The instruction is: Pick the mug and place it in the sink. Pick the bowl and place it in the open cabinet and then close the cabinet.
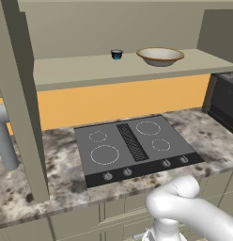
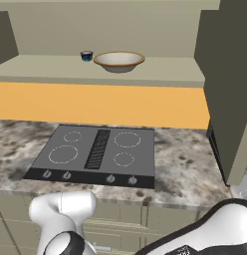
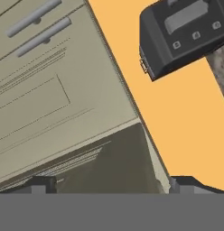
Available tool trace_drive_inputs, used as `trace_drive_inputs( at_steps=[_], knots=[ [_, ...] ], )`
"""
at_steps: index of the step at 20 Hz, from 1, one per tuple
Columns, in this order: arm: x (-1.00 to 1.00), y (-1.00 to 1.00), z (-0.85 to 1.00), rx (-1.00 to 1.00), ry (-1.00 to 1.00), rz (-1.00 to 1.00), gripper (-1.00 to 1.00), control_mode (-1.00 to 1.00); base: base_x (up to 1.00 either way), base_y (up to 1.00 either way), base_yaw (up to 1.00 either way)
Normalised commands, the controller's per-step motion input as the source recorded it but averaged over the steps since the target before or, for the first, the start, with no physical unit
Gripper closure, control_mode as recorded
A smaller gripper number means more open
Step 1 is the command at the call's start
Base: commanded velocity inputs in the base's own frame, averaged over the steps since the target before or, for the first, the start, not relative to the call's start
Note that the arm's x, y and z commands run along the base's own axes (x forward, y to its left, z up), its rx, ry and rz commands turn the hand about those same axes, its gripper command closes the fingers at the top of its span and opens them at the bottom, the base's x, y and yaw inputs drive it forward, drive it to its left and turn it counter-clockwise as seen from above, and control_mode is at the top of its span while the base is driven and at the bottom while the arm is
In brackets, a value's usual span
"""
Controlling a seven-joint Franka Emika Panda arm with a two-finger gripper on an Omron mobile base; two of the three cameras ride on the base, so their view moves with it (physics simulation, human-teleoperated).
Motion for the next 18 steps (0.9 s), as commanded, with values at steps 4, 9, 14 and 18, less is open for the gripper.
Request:
trace_drive_inputs(
  at_steps=[4,9,14,18],
  knots=[
    [0.0,0.06,-0.04,0.0,-0.07,0.07,-1.0,-1.0,0.0,0.0,0.0],
    [0.0,0.15,0.0,0.0,-0.07,0.06,-1.0,-1.0,0.0,0.0,0.0],
    [0.0,0.14,0.0,0.0,-0.08,0.05,-1.0,-1.0,0.0,0.0,0.0],
    [0.0,0.28,0.0,-0.01,-0.08,0.03,-1.0,-1.0,0.0,0.0,0.0]
  ],
)
